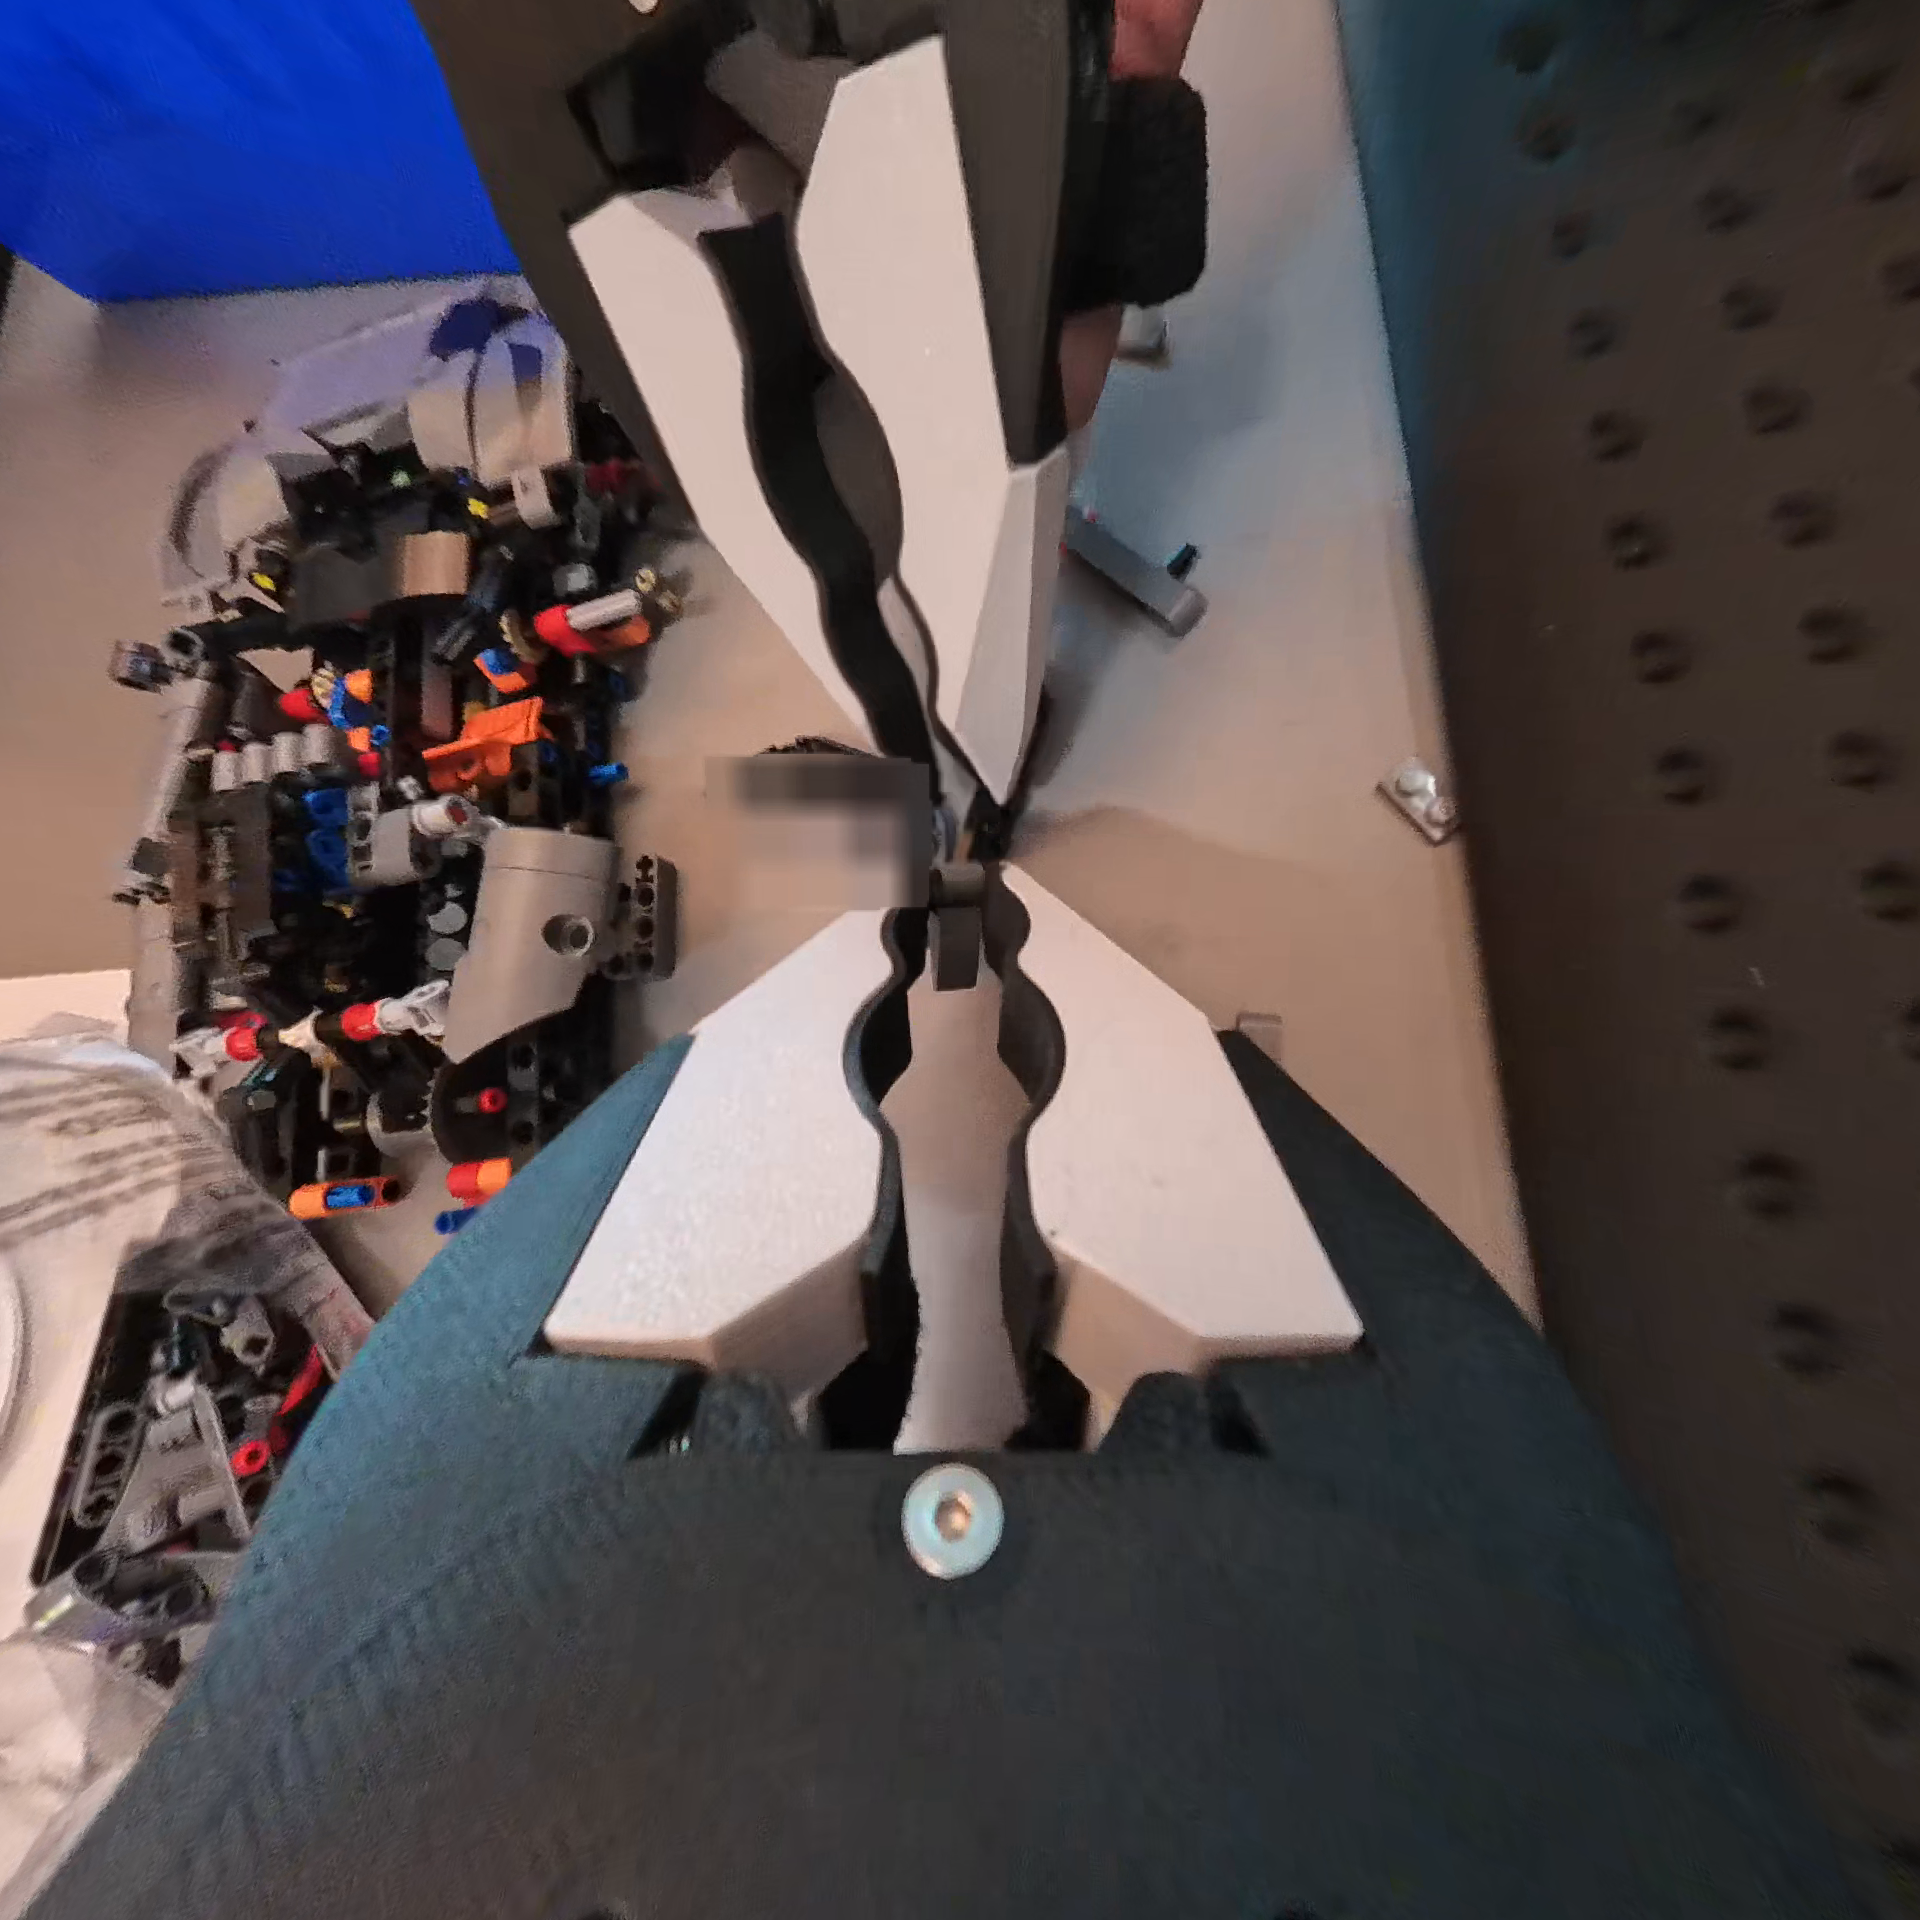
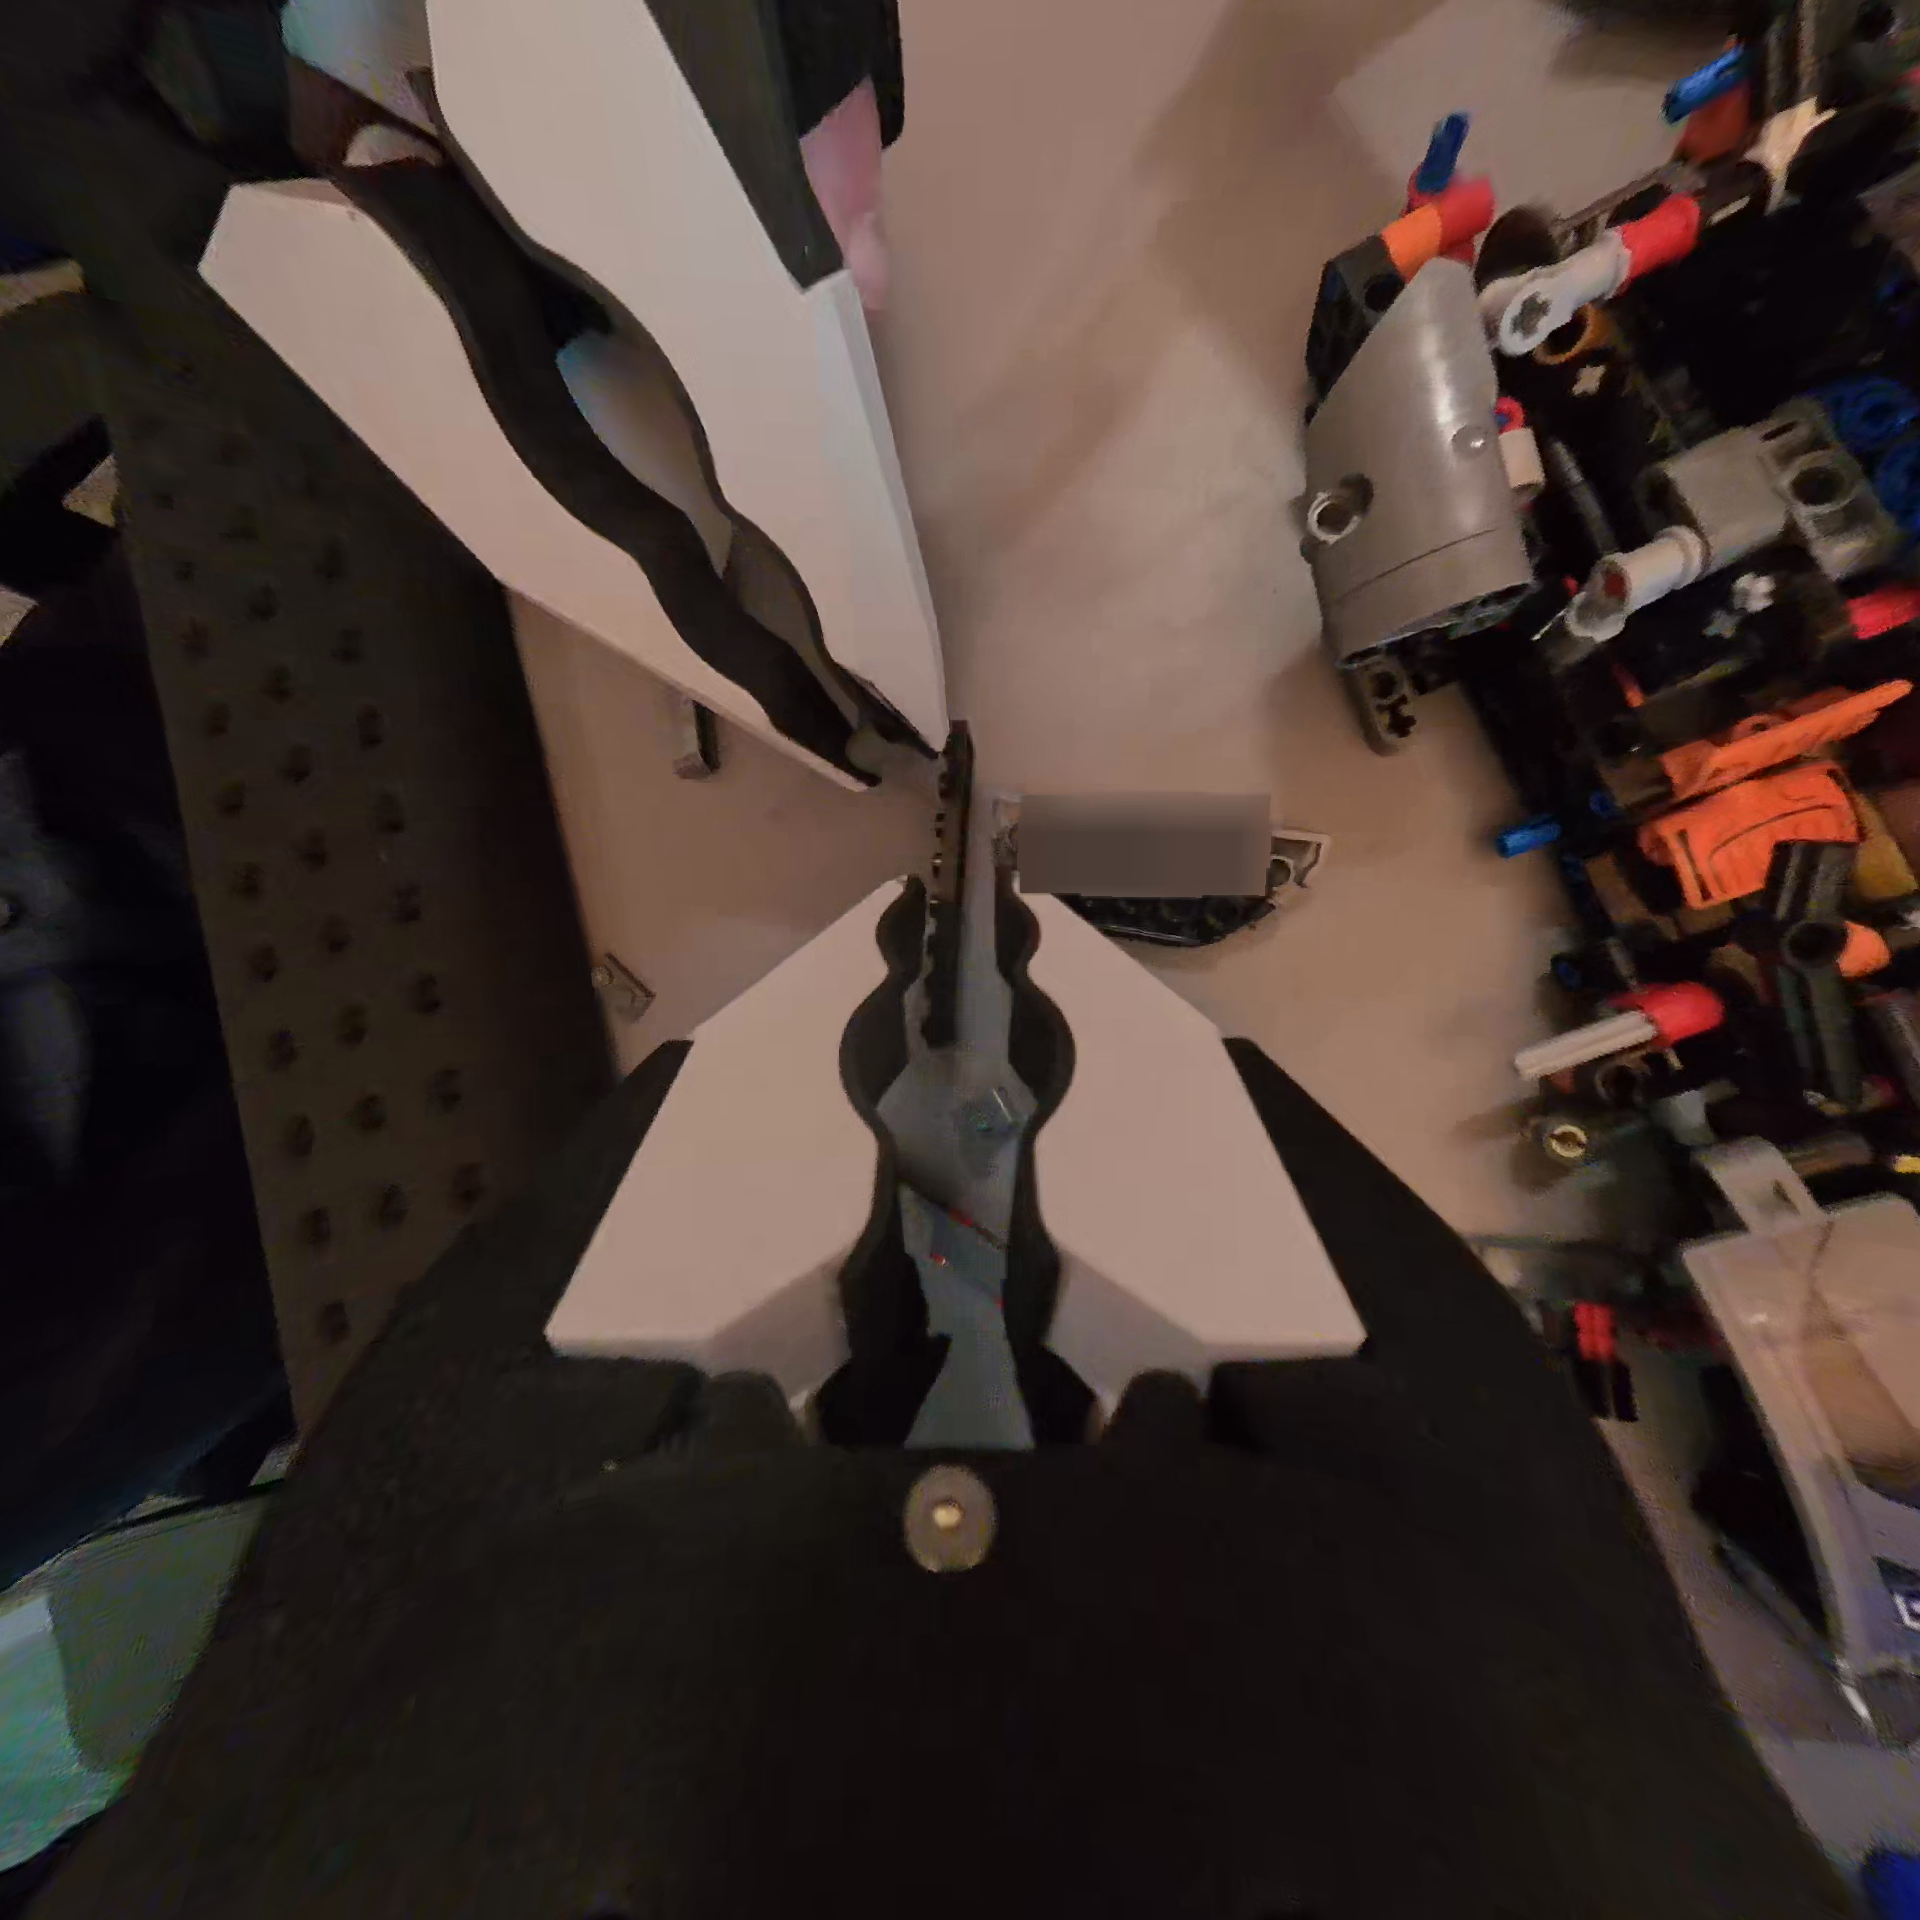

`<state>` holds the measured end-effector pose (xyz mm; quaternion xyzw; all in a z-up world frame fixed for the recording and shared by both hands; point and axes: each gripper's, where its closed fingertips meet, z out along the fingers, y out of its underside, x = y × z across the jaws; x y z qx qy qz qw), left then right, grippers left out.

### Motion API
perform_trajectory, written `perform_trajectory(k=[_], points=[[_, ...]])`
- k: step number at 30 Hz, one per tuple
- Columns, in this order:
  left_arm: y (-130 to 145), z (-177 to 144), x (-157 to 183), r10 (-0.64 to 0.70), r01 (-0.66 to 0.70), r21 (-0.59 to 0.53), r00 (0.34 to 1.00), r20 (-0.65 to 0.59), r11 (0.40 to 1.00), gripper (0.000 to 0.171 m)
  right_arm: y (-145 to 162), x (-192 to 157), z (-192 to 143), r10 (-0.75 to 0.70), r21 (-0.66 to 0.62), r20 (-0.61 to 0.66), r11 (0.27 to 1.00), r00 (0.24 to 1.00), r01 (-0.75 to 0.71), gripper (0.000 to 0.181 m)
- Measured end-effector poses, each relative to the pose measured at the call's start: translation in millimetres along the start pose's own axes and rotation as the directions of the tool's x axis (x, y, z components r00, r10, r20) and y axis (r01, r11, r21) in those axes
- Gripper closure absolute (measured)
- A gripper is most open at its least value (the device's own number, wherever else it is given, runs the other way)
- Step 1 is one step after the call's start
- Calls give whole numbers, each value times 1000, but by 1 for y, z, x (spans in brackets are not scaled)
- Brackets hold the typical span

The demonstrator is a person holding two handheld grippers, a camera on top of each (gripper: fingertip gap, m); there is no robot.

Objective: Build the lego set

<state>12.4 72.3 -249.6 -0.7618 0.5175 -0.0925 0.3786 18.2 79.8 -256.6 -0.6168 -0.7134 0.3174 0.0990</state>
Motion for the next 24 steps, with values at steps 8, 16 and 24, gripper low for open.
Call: perform_trajectory(k=[8, 16, 24], points=[[-56, -40, -15, -280, 336, 382, 940, -197, 861, 164, -36, -16, -39, -143, 264, -158, 947, 977, 182, 161], [-90, -80, -35, -341, 411, 647, 909, -240, 642, 165, -84, -40, -48, -21, 520, -113, 850, 993, 77, 157], [-95, -92, -38, -350, 477, 687, 877, -330, 548, 164, -94, -35, -59, -15, 558, -246, 815, 969, 154, 178]])
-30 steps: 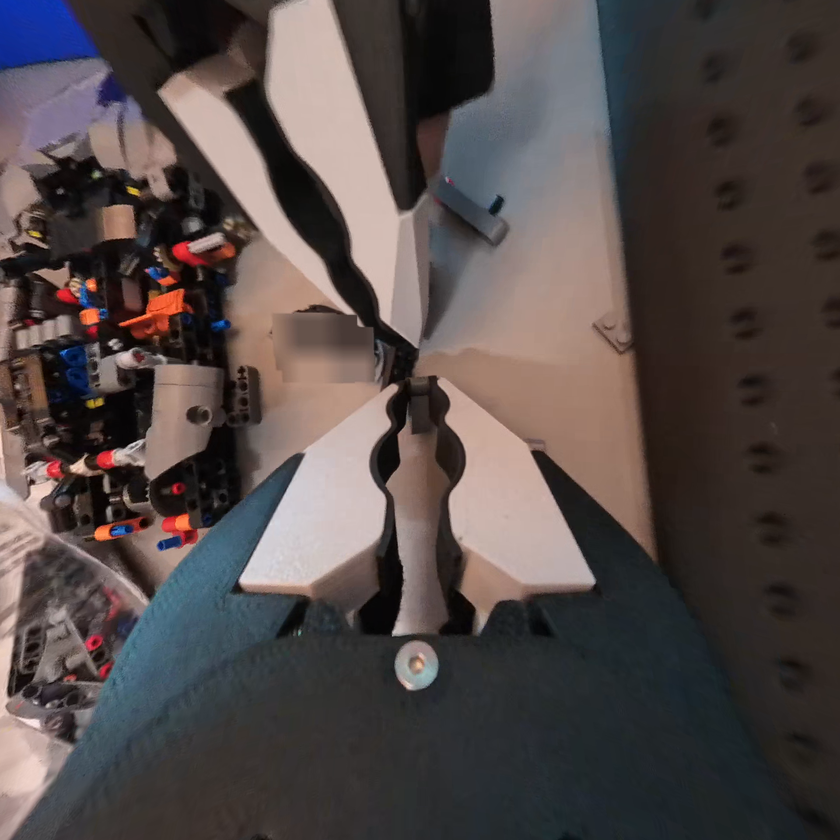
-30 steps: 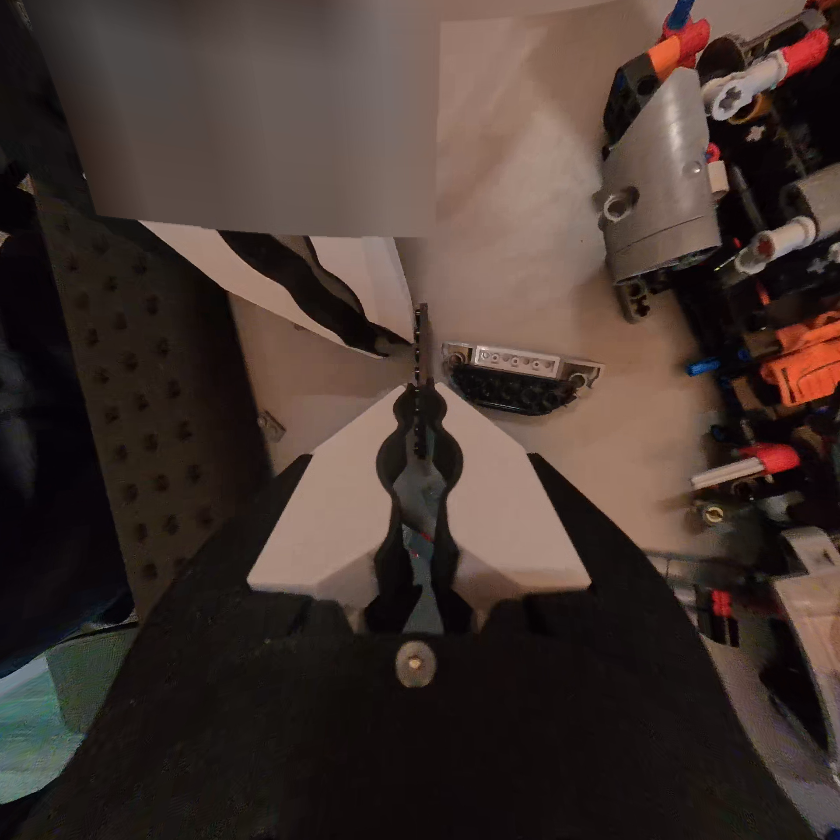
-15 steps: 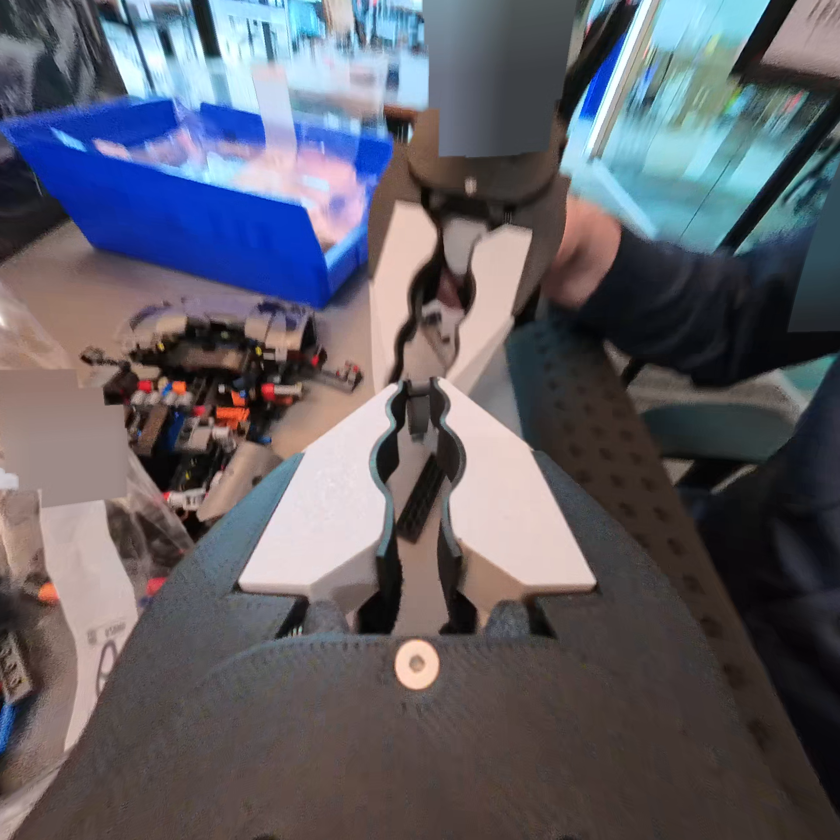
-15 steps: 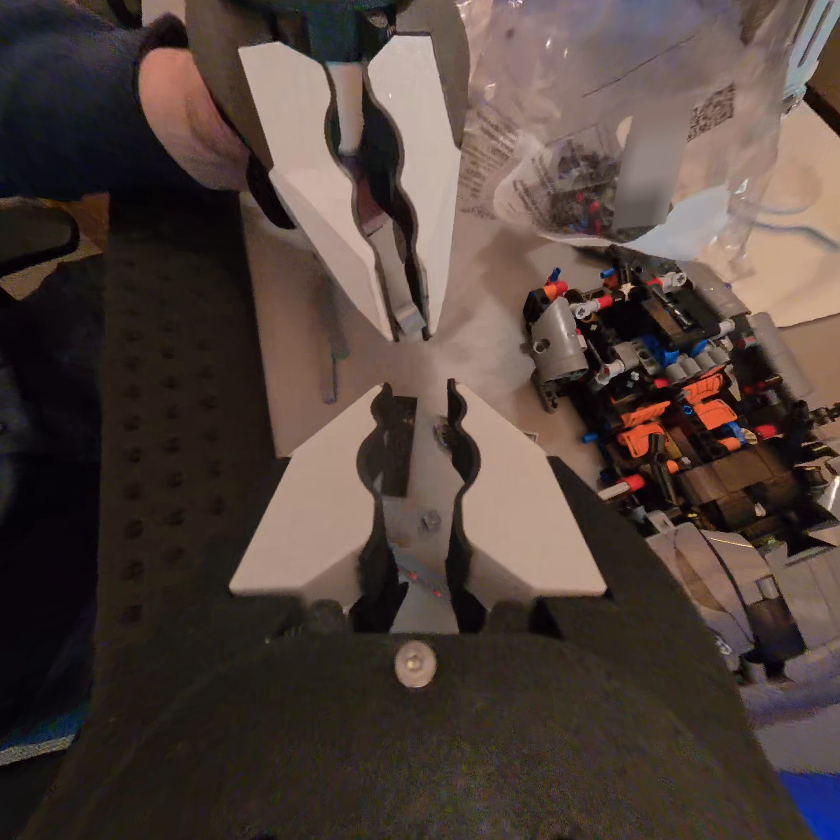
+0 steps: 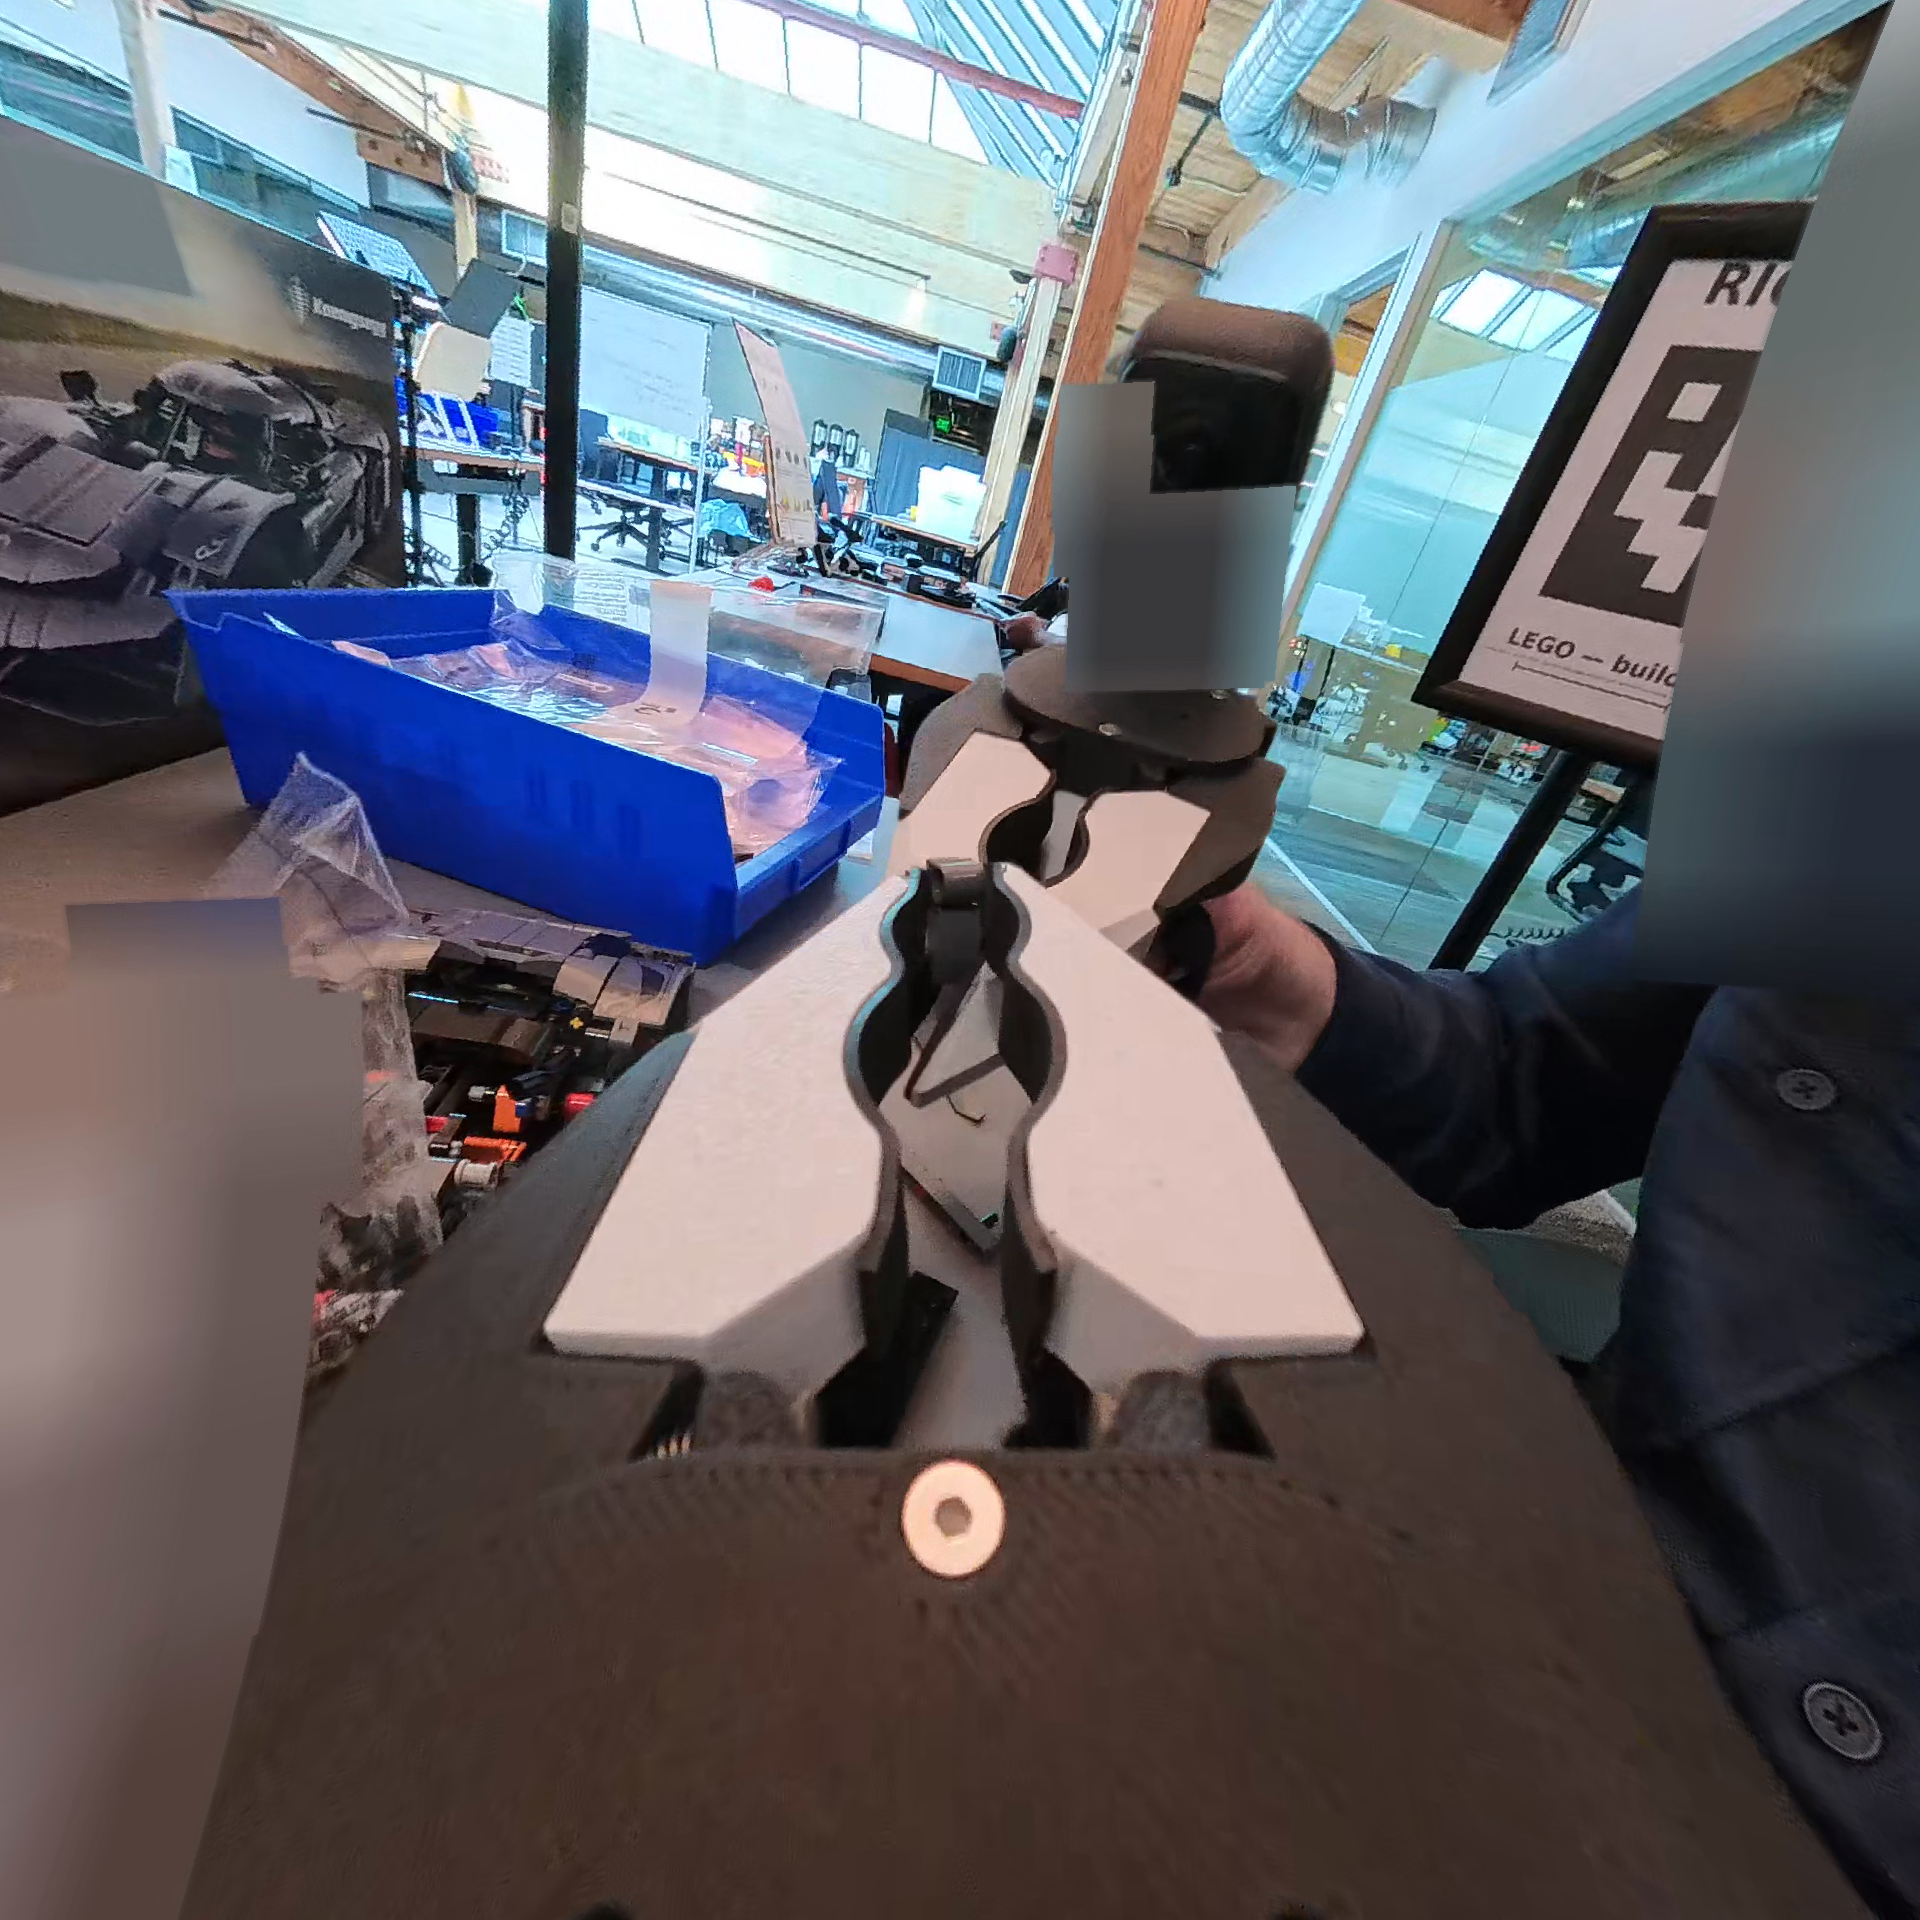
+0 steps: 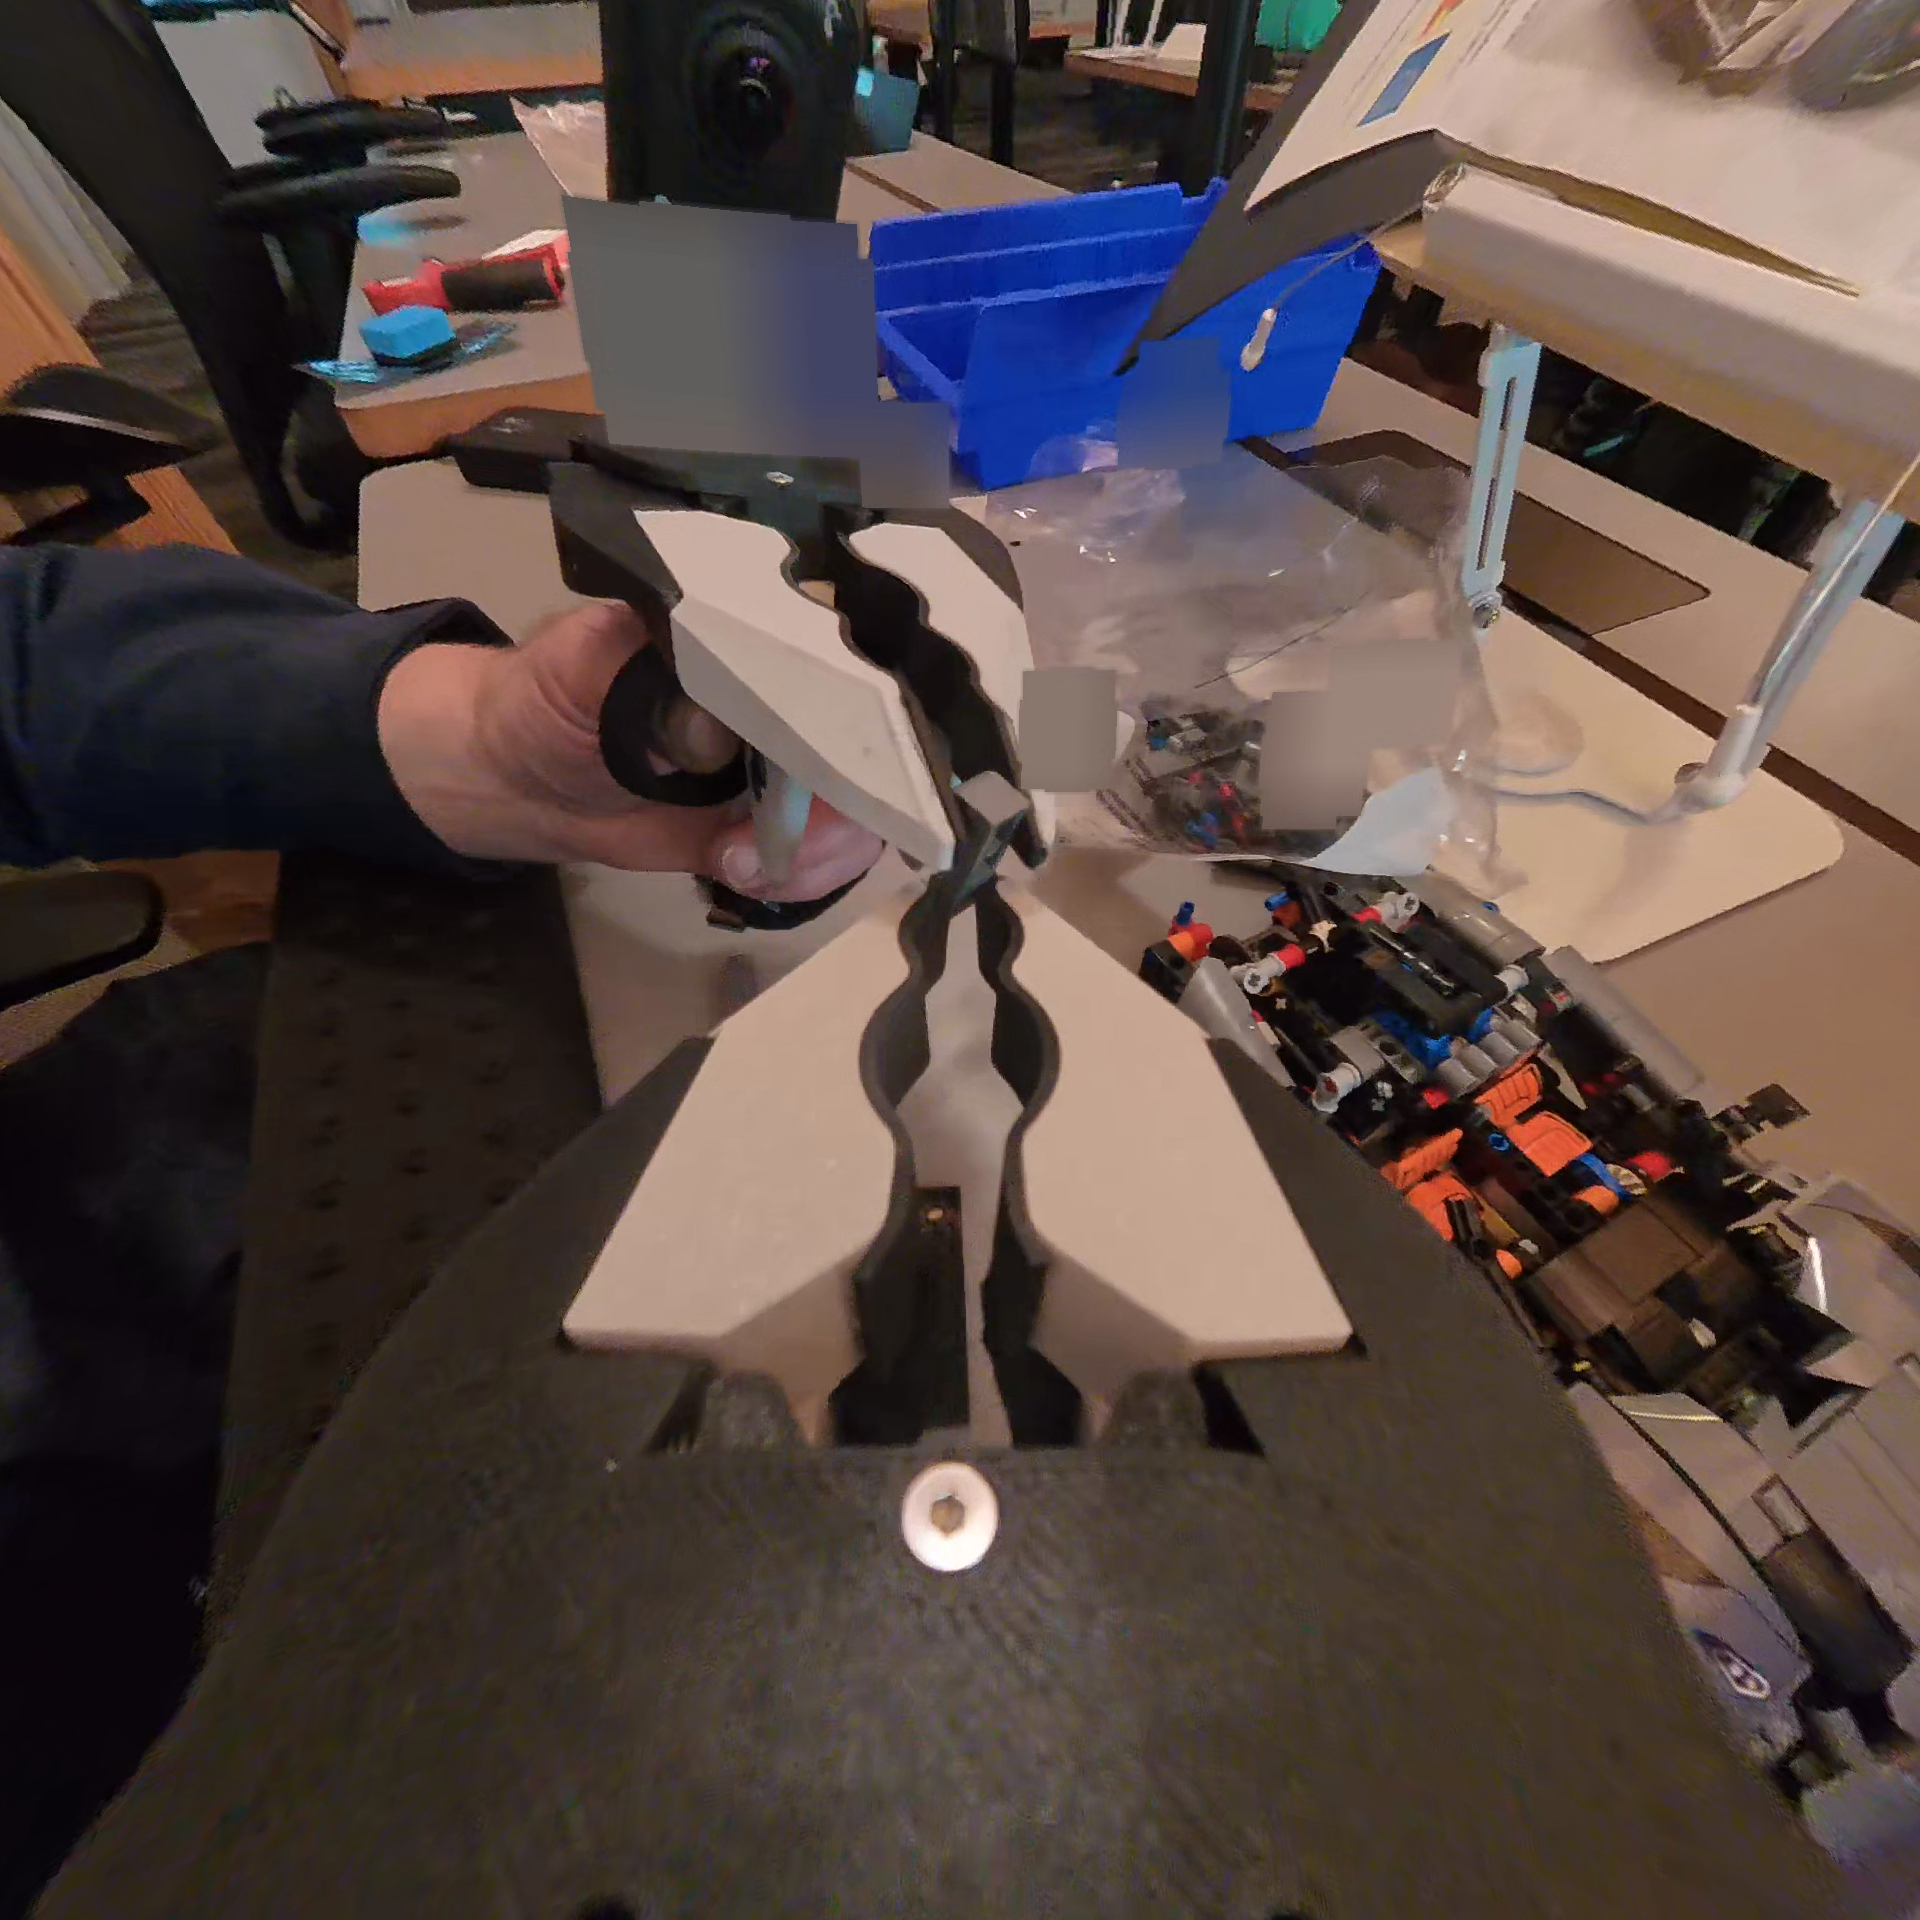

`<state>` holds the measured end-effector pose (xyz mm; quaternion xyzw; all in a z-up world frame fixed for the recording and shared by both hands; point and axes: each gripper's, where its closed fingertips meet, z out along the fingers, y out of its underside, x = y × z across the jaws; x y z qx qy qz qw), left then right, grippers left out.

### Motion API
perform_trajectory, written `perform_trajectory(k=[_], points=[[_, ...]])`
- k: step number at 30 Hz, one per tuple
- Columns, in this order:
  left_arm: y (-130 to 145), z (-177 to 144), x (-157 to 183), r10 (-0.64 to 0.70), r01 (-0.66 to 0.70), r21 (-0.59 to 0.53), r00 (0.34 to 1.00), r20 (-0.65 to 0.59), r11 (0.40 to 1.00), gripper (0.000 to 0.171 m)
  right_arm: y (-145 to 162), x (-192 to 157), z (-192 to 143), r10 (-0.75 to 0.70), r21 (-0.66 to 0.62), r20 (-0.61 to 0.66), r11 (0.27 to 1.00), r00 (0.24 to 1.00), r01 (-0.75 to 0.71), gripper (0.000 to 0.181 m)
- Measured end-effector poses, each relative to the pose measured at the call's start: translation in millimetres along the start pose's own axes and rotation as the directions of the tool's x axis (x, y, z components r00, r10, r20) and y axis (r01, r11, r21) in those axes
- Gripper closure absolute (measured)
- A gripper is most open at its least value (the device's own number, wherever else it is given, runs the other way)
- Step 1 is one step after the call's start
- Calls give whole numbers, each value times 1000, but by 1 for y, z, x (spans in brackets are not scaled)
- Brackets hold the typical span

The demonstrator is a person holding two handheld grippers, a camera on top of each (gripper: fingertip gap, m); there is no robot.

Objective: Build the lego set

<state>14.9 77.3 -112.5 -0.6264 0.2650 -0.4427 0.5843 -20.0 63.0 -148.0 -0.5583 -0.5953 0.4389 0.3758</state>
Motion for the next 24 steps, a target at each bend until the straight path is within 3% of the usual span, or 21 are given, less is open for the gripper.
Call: perform_trajectory(k=[11, 20, 24], points=[[6, -5, -6, 103, -95, -93, 991, 80, 991, 165, 5, 10, -4, -46, -39, -55, 998, 997, 44, 181], [11, -4, -6, 63, -54, -122, 996, 71, 991, 165, 9, 19, -8, -235, -126, -178, 969, 956, 214, 181], [11, -5, -5, 32, -24, -132, 998, 57, 991, 155, 11, 22, -9, -347, -188, -226, 933, 910, 308, 181]])
